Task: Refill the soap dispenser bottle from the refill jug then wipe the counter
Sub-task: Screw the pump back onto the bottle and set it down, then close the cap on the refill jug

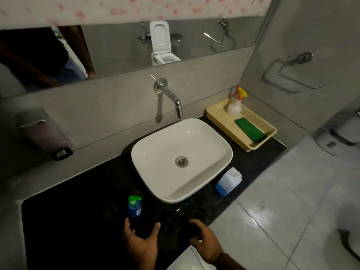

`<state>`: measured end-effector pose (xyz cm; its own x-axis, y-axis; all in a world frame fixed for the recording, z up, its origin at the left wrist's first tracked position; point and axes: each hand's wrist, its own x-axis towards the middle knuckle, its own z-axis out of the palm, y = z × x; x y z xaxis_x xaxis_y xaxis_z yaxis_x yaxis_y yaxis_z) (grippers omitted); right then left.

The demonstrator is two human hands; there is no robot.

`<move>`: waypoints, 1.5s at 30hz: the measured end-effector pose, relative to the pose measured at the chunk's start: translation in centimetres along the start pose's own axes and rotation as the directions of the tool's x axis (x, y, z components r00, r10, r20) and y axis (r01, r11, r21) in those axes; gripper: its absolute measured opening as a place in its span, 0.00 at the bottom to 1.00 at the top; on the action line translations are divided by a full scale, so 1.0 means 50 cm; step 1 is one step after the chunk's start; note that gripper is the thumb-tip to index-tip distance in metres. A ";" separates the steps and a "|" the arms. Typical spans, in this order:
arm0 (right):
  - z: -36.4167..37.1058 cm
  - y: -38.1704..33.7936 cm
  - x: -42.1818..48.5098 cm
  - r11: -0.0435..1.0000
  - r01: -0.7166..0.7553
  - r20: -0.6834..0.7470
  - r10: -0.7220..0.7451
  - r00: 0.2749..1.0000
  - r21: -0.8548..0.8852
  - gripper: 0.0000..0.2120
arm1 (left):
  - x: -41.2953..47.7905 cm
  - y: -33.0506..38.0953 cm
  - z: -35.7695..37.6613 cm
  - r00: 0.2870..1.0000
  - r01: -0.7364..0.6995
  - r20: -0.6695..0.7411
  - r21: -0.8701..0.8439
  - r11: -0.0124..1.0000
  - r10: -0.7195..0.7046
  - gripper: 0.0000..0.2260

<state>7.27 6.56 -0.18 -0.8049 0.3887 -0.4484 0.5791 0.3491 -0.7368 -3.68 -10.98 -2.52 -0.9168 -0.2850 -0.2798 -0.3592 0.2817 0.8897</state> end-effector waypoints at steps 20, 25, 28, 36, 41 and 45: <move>0.247 -0.250 0.204 0.939 0.127 0.017 -0.140 0.990 0.318 0.28 | 0.213 0.045 -0.071 0.945 -0.210 0.276 0.105 0.972 0.175 0.21; 0.259 -0.259 0.226 0.957 0.152 -0.004 -0.156 0.988 0.245 0.24 | 0.235 0.056 -0.078 0.917 -0.240 0.360 0.155 0.958 0.171 0.21; 0.261 -0.256 0.236 0.962 0.156 -0.014 -0.157 0.988 0.223 0.24 | 0.242 0.056 -0.075 0.917 -0.235 0.361 0.147 0.961 0.169 0.21; 0.250 -0.225 0.207 0.986 0.072 0.003 -0.073 0.997 0.152 0.28 | 0.237 0.037 -0.067 0.933 -0.177 0.340 0.143 0.974 0.120 0.38; 0.167 -0.118 0.110 0.994 0.072 -0.004 -0.072 0.997 0.077 0.17 | 0.119 0.005 -0.058 0.983 -0.026 0.182 0.116 0.993 0.005 0.38; 0.034 -0.005 0.045 0.998 -0.028 -0.138 0.021 0.990 -0.049 0.11 | -0.037 0.016 0.004 0.916 -0.159 0.390 0.130 0.979 0.097 0.30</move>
<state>5.08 5.88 -1.87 -0.7671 0.5097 -0.3896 0.6069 0.3797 -0.6982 -2.30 -10.05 -1.38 -0.9426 0.1235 -0.3103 -0.2282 0.4401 0.8685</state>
